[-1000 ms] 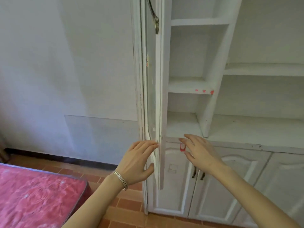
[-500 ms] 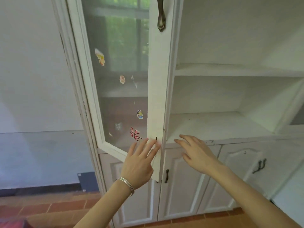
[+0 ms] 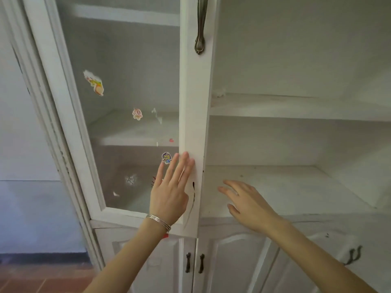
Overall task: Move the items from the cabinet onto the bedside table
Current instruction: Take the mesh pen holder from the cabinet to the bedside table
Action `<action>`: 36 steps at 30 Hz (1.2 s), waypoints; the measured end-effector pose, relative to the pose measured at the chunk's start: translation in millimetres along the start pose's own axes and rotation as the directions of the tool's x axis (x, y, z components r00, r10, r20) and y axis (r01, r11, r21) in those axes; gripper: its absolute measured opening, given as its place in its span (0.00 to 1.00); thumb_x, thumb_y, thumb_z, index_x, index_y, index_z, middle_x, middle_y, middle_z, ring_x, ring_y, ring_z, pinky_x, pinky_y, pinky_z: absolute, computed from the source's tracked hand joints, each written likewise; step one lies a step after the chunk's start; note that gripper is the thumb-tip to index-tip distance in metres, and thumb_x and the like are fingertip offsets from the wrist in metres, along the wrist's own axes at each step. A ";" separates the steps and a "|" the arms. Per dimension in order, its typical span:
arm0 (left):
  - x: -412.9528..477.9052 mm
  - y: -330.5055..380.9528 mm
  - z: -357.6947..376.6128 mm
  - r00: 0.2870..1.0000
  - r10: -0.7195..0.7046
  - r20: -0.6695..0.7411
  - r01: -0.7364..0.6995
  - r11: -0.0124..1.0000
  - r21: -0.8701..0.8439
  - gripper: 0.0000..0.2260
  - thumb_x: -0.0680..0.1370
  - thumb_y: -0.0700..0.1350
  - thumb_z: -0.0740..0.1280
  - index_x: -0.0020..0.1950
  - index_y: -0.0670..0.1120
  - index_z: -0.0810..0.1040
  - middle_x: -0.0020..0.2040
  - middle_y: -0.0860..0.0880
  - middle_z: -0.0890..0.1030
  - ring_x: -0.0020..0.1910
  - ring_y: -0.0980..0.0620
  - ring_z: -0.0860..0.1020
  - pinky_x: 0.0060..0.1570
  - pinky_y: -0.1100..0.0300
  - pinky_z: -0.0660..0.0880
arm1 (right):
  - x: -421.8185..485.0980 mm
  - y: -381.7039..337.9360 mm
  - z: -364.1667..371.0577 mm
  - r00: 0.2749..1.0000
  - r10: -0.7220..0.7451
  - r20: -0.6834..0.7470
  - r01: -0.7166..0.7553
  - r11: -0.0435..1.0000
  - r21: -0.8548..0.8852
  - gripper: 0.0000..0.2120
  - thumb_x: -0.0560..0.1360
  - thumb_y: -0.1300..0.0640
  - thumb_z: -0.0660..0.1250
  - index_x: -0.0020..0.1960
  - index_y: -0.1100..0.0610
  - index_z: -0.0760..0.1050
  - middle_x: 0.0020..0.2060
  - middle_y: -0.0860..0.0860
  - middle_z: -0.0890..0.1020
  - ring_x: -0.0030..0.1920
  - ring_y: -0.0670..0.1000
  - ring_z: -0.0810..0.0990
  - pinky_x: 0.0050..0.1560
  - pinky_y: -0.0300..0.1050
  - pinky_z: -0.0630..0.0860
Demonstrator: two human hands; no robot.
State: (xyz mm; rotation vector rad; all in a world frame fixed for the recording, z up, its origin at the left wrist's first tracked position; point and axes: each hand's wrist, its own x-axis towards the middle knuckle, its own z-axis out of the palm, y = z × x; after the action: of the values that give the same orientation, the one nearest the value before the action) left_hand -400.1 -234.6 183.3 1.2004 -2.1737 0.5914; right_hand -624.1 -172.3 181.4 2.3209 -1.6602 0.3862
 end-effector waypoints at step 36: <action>41.4 68.0 43.8 0.912 0.395 0.109 -0.344 0.883 -0.319 0.24 0.68 0.48 0.72 0.62 0.43 0.75 0.54 0.42 0.79 0.57 0.39 0.76 0.53 0.46 0.74 | -50.3 42.4 8.2 0.927 0.368 -0.076 -0.376 0.910 -0.174 0.24 0.73 0.54 0.63 0.68 0.57 0.68 0.65 0.58 0.73 0.63 0.58 0.74 0.62 0.58 0.69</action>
State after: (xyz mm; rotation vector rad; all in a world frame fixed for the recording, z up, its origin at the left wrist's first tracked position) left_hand -488.4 -253.1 172.2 0.7003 -2.5556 0.3039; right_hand -679.4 -144.3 158.0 1.8475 -2.0262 0.3324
